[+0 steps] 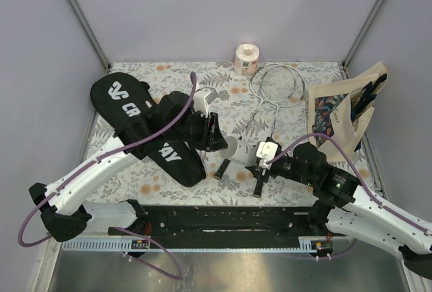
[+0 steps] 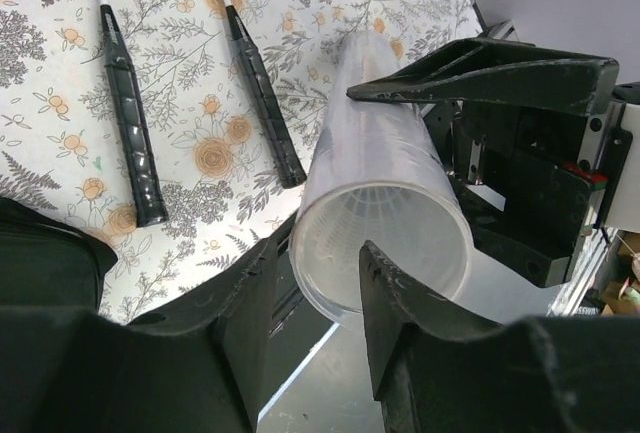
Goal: Pack up the badminton gear
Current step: Close the lid on the shuttle tube.
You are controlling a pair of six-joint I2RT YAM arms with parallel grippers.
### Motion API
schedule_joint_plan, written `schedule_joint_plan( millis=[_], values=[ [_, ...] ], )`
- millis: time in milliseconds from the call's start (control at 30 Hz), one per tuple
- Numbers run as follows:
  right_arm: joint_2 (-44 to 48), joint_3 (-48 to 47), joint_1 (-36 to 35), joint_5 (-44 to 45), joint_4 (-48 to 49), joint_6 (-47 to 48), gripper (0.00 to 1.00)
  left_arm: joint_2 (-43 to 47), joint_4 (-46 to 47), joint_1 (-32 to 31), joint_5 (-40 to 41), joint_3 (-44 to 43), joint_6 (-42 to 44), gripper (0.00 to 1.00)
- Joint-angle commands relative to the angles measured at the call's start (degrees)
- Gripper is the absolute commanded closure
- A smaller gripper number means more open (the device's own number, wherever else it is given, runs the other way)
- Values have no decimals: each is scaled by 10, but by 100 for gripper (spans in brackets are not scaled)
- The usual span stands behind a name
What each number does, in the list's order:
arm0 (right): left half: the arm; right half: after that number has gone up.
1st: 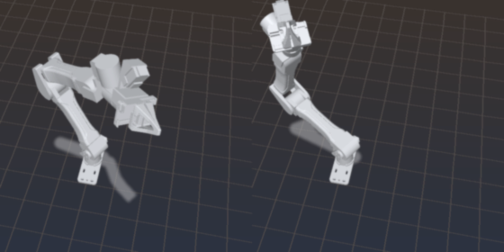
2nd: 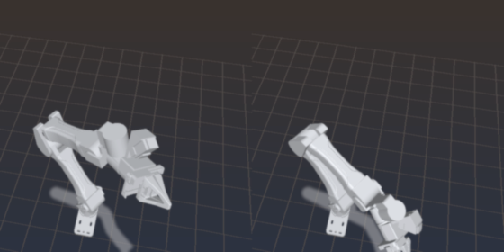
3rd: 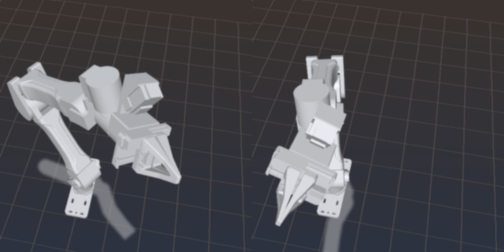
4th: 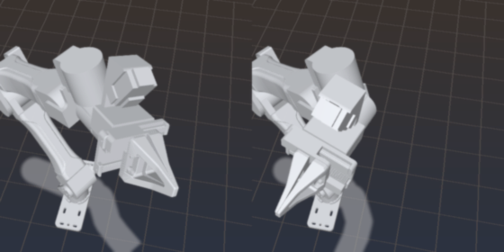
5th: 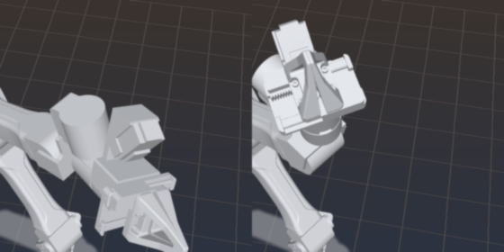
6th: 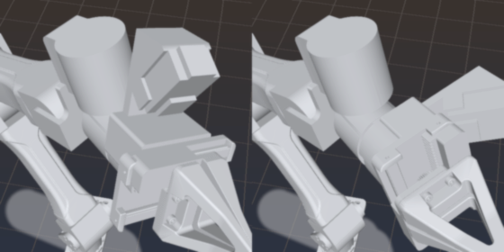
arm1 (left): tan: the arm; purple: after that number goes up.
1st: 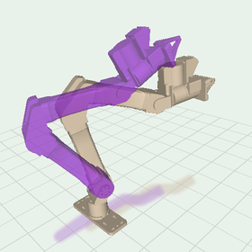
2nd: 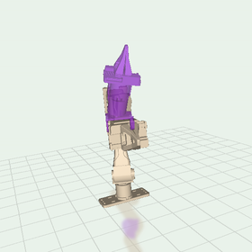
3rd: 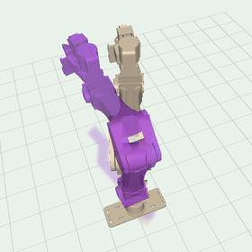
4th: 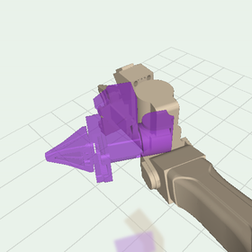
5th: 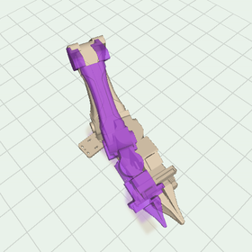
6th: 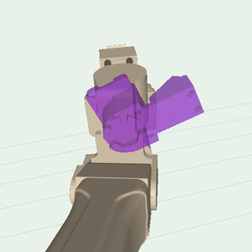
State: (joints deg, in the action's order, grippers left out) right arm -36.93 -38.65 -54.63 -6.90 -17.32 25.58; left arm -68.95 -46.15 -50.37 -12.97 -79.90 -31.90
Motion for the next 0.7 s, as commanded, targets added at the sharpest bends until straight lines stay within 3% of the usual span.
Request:
schedule_joint_plan(
  millis=[0,267,667],
  values=[
    [-5,-15,-2,26,84,-26,62,19,41,-10,7,23,-18,58],
    [-12,-25,-2,22,88,-37,62,14,66,-22,20,37,-23,58],
    [-25,-25,-1,5,124,-78,61,37,173,-43,39,106,-82,62]
  ],
)
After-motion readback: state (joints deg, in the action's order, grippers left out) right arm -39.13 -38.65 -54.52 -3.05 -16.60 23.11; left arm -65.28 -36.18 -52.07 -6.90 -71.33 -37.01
